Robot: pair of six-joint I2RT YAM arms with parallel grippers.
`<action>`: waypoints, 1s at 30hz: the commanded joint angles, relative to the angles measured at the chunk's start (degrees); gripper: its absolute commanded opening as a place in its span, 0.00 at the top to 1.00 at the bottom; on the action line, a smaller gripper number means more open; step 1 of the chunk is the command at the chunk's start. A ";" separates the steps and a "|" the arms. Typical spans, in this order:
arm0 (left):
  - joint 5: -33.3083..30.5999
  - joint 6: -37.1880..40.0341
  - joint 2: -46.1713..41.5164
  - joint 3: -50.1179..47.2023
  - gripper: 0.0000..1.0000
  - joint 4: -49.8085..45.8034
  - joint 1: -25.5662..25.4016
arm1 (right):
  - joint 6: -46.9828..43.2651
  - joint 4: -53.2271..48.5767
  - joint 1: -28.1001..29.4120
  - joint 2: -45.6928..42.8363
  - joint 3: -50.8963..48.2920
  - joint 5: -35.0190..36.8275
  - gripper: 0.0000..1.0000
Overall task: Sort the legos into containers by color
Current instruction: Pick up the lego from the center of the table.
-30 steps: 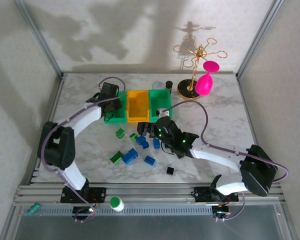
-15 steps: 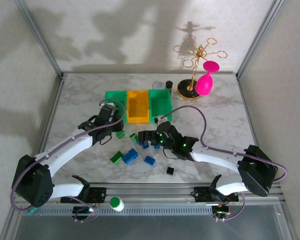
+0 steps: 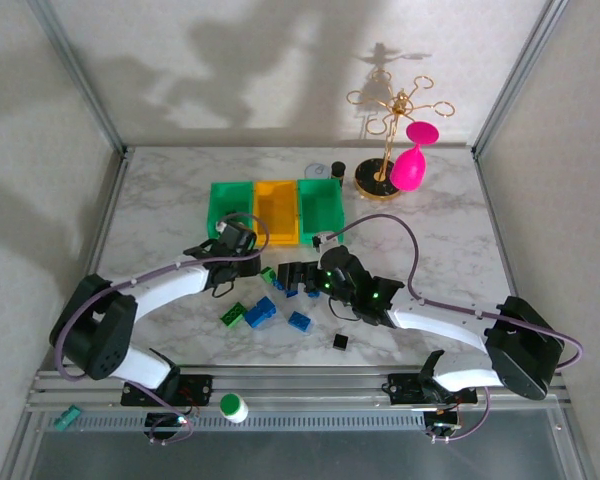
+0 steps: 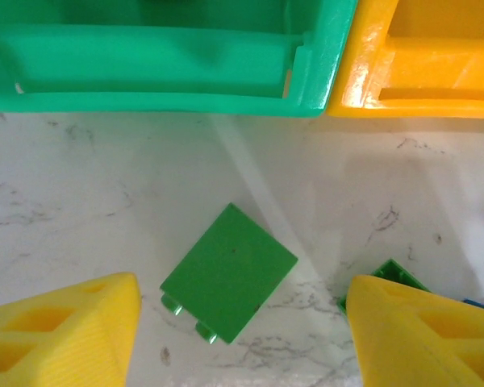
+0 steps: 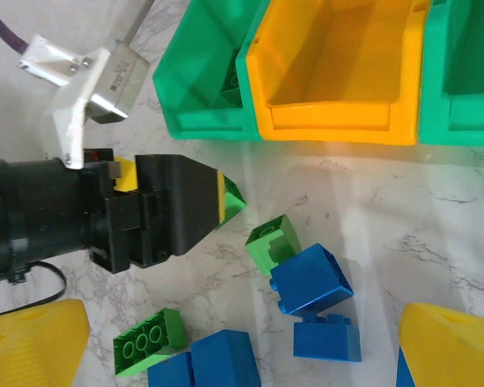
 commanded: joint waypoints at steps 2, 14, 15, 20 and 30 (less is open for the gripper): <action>-3.31 2.06 3.64 1.50 0.28 2.35 -0.46 | -0.29 0.17 0.64 -1.50 0.00 0.66 0.01; -1.15 1.23 6.64 2.09 0.38 3.32 -2.21 | -0.37 -0.12 0.65 -1.33 -0.17 1.35 0.01; -1.33 1.06 6.72 2.09 0.41 3.19 -2.37 | -0.42 -0.19 0.73 -1.15 -0.01 1.31 0.01; -2.25 0.53 7.21 2.31 0.51 2.88 -2.48 | -0.47 -0.37 0.72 -0.69 0.22 1.31 0.01; -1.61 0.09 7.04 2.80 0.67 2.29 -2.46 | -0.81 -0.63 0.68 -0.87 0.32 1.89 0.01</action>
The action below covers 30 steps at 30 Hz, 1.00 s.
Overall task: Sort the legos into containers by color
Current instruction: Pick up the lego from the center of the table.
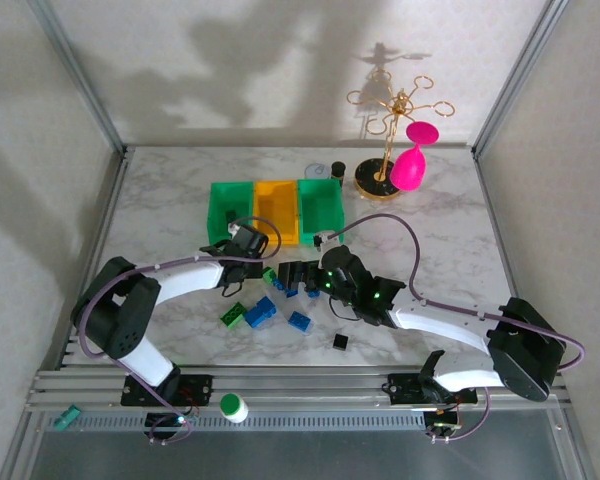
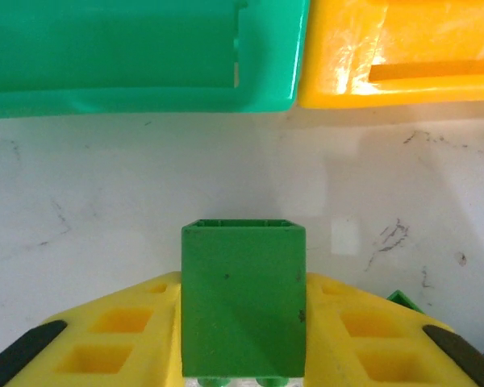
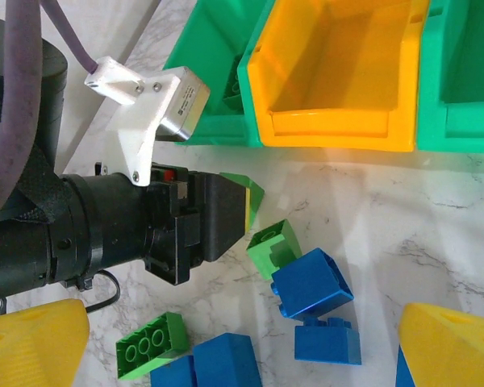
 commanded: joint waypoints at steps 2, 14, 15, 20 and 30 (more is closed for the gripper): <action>-0.13 -0.80 -0.67 0.95 0.69 -1.04 -0.25 | -0.92 -0.65 0.70 -0.16 0.53 1.41 0.01; 3.09 -4.79 -13.86 -4.14 0.70 -3.90 -1.20 | -0.77 -0.89 0.66 -0.70 2.20 0.74 0.01; 3.39 -5.44 -15.76 -4.69 0.70 -4.22 -1.21 | -0.77 -0.54 0.73 -0.85 2.28 0.43 0.01; 0.50 -6.32 -23.19 -4.26 0.71 -7.48 -1.13 | -1.18 0.55 0.65 0.18 3.33 -0.26 0.01; -3.68 -3.35 -17.30 8.72 0.72 -10.23 5.74 | -1.82 6.37 0.79 6.16 6.71 -2.71 0.01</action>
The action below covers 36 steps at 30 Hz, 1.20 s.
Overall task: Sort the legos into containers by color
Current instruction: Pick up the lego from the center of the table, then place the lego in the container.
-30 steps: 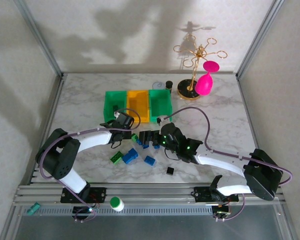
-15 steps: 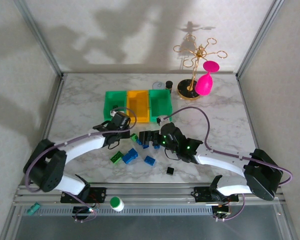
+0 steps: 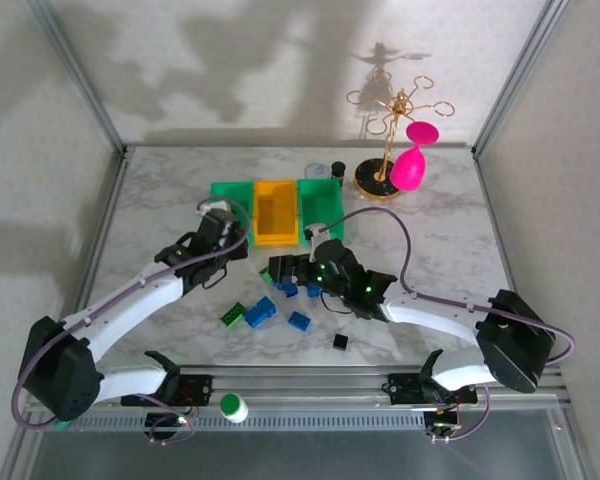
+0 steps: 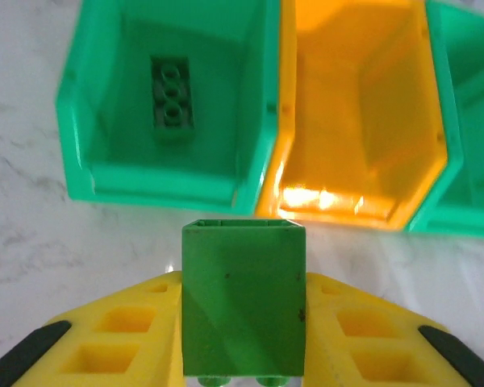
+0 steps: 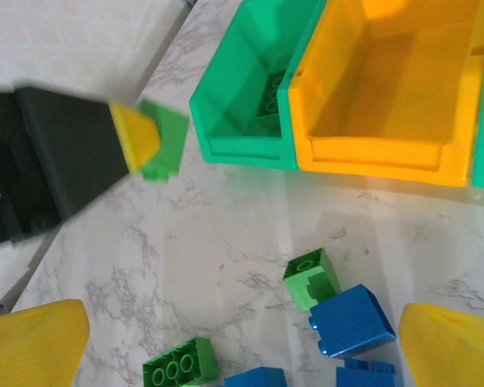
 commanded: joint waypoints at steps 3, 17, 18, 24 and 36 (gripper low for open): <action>-1.53 2.69 8.17 8.39 0.72 -0.62 4.30 | -1.04 3.47 0.67 2.34 3.50 -0.30 0.01; 0.18 6.99 30.90 24.70 0.73 0.95 11.11 | -2.00 1.39 0.72 2.44 4.79 1.20 0.01; 0.46 7.43 32.57 25.72 0.72 1.04 11.28 | -2.11 1.36 0.72 2.45 4.72 1.33 0.01; 0.53 7.94 39.79 29.65 0.72 0.80 12.18 | -2.73 0.57 0.75 2.99 4.53 1.92 0.01; -0.35 8.04 43.30 30.12 0.61 1.22 12.18 | -3.27 0.49 0.68 3.35 4.57 2.35 0.01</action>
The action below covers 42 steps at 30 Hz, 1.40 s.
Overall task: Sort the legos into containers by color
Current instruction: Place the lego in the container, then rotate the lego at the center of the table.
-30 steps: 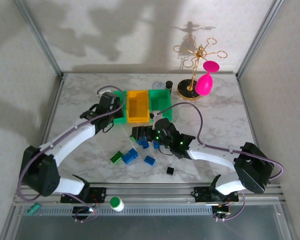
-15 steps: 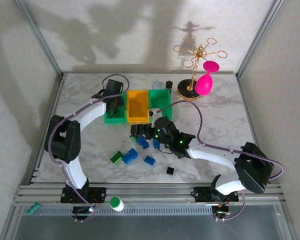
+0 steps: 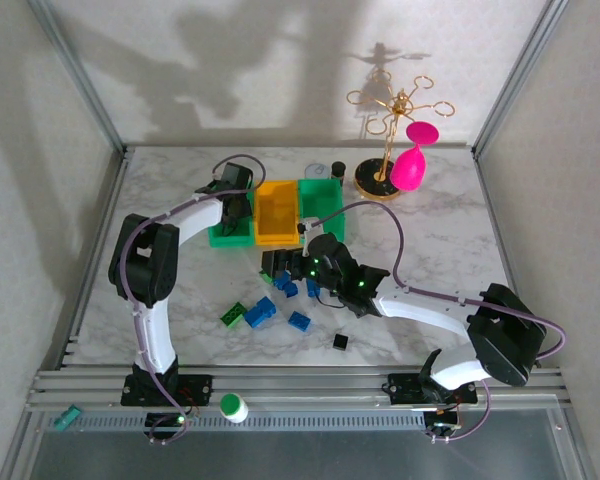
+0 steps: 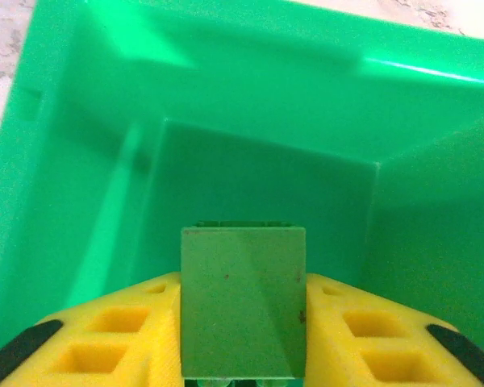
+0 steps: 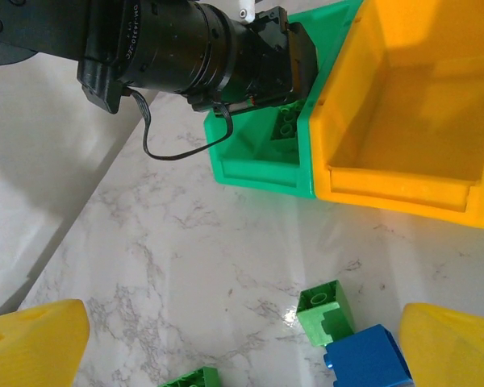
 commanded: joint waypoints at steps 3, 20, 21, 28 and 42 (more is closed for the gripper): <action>0.13 0.46 0.39 2.25 0.56 -0.65 0.27 | -1.18 -0.30 0.67 0.71 1.46 1.37 0.01; -1.01 -0.59 -11.00 0.58 0.59 -4.14 0.18 | -0.26 -0.57 0.68 -1.04 0.62 1.50 0.01; -0.63 -0.94 -12.39 -0.86 0.59 -3.77 0.09 | -0.10 -0.63 0.64 -1.51 0.27 1.70 0.01; 3.28 -3.05 -25.03 -12.13 0.60 -1.72 -3.05 | 1.82 -4.78 0.57 -2.78 -0.71 2.67 0.01; -0.90 -21.57 -40.00 -31.24 0.54 1.11 -19.33 | 8.69 -10.09 0.44 -8.85 -5.94 6.15 0.01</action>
